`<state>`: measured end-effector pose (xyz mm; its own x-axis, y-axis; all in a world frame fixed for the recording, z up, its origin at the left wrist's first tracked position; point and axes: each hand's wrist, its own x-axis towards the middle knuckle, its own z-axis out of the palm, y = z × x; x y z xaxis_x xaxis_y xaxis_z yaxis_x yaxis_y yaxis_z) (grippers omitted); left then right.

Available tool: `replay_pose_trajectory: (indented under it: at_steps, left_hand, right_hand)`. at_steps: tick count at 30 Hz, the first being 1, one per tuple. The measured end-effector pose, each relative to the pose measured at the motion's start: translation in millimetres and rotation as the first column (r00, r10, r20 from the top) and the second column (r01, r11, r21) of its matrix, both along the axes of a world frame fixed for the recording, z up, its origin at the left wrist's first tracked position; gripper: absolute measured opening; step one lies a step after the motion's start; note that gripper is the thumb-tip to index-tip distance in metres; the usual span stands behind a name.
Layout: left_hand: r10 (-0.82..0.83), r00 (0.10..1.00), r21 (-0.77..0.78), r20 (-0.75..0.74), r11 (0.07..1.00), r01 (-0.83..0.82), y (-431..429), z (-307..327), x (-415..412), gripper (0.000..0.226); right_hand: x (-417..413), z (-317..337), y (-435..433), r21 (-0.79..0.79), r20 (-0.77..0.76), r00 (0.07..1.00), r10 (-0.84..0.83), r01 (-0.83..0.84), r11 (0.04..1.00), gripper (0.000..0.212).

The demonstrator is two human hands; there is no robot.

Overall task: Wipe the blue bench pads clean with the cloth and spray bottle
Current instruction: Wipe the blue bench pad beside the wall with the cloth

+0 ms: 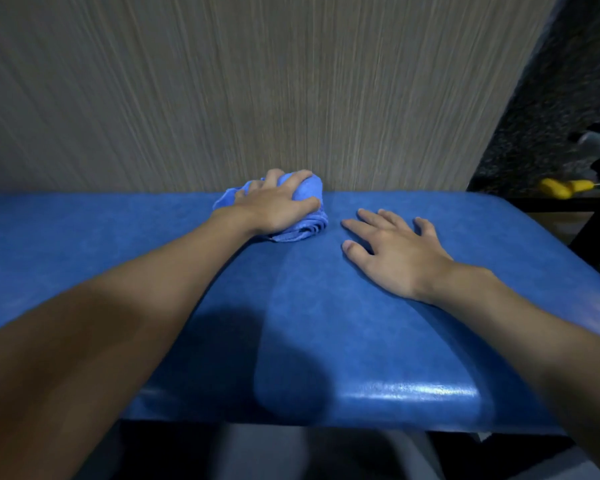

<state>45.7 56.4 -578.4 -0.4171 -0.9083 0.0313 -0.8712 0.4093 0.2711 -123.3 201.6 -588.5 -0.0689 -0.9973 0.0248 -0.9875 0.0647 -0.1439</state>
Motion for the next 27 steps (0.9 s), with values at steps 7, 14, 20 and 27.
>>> replay_pose_trajectory:
  at_steps: [7,14,20,27]
  left_hand:
    - [-0.037,0.999,-0.053,0.023,0.998,0.038,37.1,-3.8,11.7,0.07]
    - [-0.109,0.993,-0.074,0.053,0.991,0.113,137.8,-5.4,47.6,0.088]
    - [-0.148,0.986,-0.129,0.079,0.979,0.157,180.9,-13.5,73.5,0.092]
    - [-0.155,0.988,-0.074,0.029,0.985,0.156,148.9,-9.2,67.1,0.087]
  right_hand:
    - [-0.3,0.2,0.7,0.001,0.019,1.0,-0.01,0.01,1.0,0.054]
    - [1.2,2.0,2.3,-0.003,0.014,1.0,-0.013,0.013,1.0,0.054]
    - [8.5,15.3,4.2,0.021,-0.121,0.993,-0.011,0.014,1.0,0.049]
    - [15.0,9.2,-14.7,0.003,0.031,0.999,-0.016,0.015,1.0,0.053]
